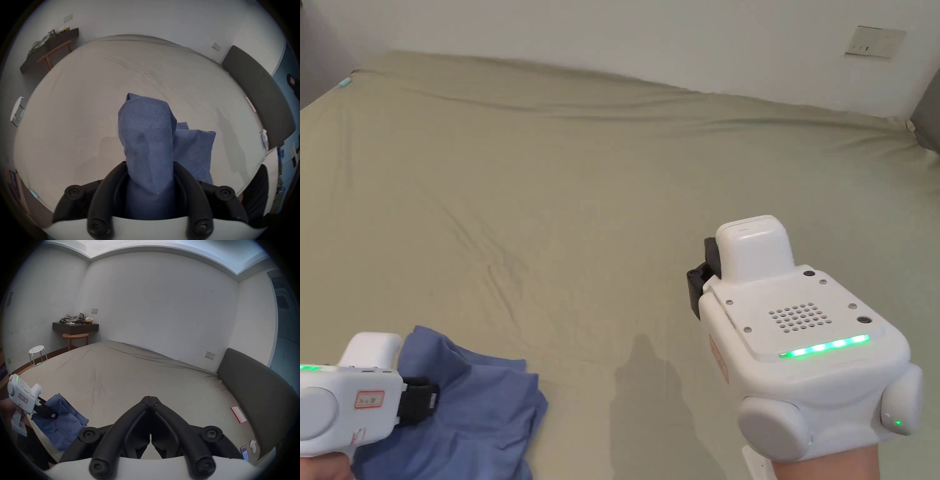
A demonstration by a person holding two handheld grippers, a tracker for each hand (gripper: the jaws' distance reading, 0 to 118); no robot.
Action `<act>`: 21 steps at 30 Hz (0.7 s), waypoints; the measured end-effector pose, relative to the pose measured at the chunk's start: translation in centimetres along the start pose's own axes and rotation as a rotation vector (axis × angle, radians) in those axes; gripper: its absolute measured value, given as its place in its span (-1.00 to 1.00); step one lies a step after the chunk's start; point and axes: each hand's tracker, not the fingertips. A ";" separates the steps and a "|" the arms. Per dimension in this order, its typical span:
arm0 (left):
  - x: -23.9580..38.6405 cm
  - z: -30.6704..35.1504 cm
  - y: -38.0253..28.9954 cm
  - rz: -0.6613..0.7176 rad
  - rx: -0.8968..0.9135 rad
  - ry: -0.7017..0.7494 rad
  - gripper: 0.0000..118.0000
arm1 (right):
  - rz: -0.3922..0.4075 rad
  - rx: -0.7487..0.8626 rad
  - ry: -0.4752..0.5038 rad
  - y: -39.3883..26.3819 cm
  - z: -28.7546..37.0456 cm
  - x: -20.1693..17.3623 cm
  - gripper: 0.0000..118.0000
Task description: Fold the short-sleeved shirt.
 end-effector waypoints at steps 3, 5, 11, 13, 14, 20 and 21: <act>-2.7 0.5 -0.1 0.011 0.010 0.033 -0.53 | -0.016 -0.001 0.011 0.5 -0.5 -1.6 -1.00; -4.6 0.8 -0.2 0.019 0.011 0.066 -0.54 | -0.015 0.000 0.018 0.8 -0.8 -2.8 -1.00; -11.7 1.8 -0.5 0.014 0.015 0.200 -0.54 | 0.019 -0.005 0.044 1.3 -2.1 -6.1 -1.00; -14.3 2.0 -0.5 -0.003 0.007 0.269 -0.54 | 0.028 -0.015 0.056 1.3 -2.6 -7.1 -1.00; -15.3 2.1 -0.4 -0.025 0.001 0.312 -0.54 | 0.037 -0.021 0.059 1.3 -2.8 -7.5 -1.00; -22.7 2.3 0.7 -0.074 -0.026 0.522 -0.55 | 0.067 -0.051 0.069 1.3 -4.1 -9.1 -1.00; -23.7 2.2 1.1 -0.063 -0.029 0.558 -0.54 | 0.073 -0.055 0.068 1.2 -4.3 -9.2 -1.00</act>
